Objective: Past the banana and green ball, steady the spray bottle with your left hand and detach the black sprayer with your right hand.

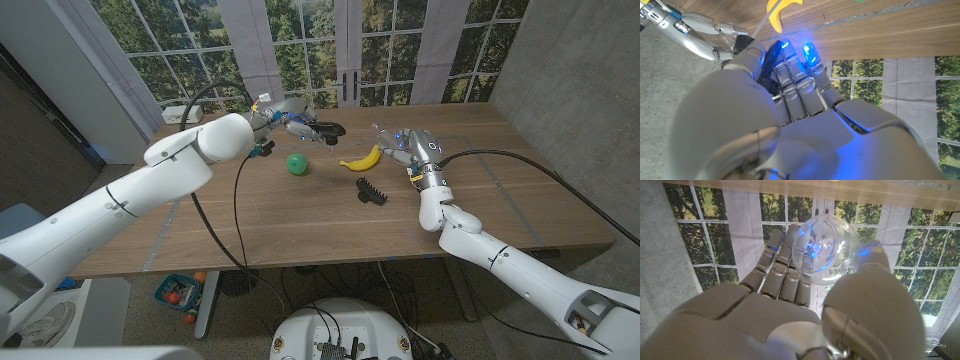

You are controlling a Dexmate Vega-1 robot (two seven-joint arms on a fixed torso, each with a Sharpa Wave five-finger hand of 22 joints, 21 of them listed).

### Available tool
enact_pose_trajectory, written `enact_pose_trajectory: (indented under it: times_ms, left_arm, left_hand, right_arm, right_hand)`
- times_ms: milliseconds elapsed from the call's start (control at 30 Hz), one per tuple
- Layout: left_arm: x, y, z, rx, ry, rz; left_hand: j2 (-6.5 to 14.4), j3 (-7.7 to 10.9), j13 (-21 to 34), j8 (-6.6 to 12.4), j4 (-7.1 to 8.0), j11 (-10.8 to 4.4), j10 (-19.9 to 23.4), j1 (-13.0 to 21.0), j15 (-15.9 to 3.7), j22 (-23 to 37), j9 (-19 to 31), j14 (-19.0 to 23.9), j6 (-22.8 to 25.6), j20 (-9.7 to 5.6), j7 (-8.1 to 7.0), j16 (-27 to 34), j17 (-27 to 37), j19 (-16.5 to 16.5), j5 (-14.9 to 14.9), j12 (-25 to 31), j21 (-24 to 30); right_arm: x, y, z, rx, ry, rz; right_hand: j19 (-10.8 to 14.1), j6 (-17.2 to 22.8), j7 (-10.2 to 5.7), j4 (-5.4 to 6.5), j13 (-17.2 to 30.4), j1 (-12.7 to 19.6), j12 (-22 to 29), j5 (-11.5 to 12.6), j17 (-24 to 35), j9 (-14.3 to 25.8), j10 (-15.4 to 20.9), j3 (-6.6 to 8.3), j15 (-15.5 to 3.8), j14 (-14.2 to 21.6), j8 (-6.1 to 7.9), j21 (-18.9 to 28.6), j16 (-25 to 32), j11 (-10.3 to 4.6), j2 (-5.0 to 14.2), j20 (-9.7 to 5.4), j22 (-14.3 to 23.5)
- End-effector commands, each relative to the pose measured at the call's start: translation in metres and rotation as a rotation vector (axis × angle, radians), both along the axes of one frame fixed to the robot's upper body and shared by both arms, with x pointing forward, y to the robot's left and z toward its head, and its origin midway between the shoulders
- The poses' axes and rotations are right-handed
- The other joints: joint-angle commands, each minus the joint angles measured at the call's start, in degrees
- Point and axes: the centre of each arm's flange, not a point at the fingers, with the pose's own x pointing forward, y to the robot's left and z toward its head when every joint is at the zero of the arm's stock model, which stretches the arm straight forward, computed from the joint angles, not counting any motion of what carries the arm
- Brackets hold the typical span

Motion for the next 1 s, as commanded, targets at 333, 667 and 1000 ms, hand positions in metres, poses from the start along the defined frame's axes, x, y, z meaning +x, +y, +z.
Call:
enact_pose_trajectory:
  times_ms: [333, 667, 1000]
  left_arm:
    - [0.010, -0.001, -0.027, 0.094, 0.084, 0.184]
    - [0.021, 0.004, -0.036, 0.083, 0.126, 0.188]
    - [0.030, 0.005, -0.044, 0.099, 0.160, 0.205]
  left_hand:
    - [3.34, -0.25, -0.05, -0.67, 0.29, -4.82, 5.14, 3.35, -4.71, -0.08, 0.13, -1.28, -0.09, -5.19, 0.42, -0.62, 0.03, -1.12, -0.05, -0.36, 0.18]
    - [3.42, -0.36, -0.10, -0.80, 0.37, -5.01, 5.08, 3.40, -4.72, -0.15, 0.16, -1.53, -0.09, -5.25, 0.47, -0.79, 0.02, -1.38, -0.07, -0.49, 0.15]
    - [3.17, -0.55, -0.27, -1.05, 0.26, -5.01, 5.45, 3.74, -4.74, -0.55, 0.22, -2.60, 0.00, -5.41, 0.59, -1.45, -0.13, -4.35, -0.03, -0.59, -1.10]
  right_arm:
    - [-0.016, -0.001, -0.019, -0.004, 0.202, -0.069]
    - [-0.014, 0.001, -0.023, -0.022, 0.260, -0.106]
    - [-0.009, 0.006, -0.027, -0.038, 0.310, -0.131]
  right_hand:
    - [0.67, 13.92, -13.16, -0.29, -0.10, 11.56, -0.41, -0.50, -0.66, -0.32, 9.13, -0.06, -6.35, 0.08, 0.03, -0.47, -0.11, -8.47, 11.48, -7.34, -0.01]
    - [0.99, 14.12, -13.08, -0.48, -0.18, 11.67, -0.51, -0.62, -1.10, -0.80, 9.46, 0.11, -6.33, 0.33, -0.02, -0.61, -0.07, -8.46, 11.52, -7.06, -0.03]
    - [1.42, 14.31, -12.87, -0.75, -0.49, 11.84, -0.76, -0.76, -1.55, -1.55, 9.69, 0.40, -6.30, 0.70, -0.22, -0.72, -0.02, -8.45, 11.59, -6.78, -0.05]
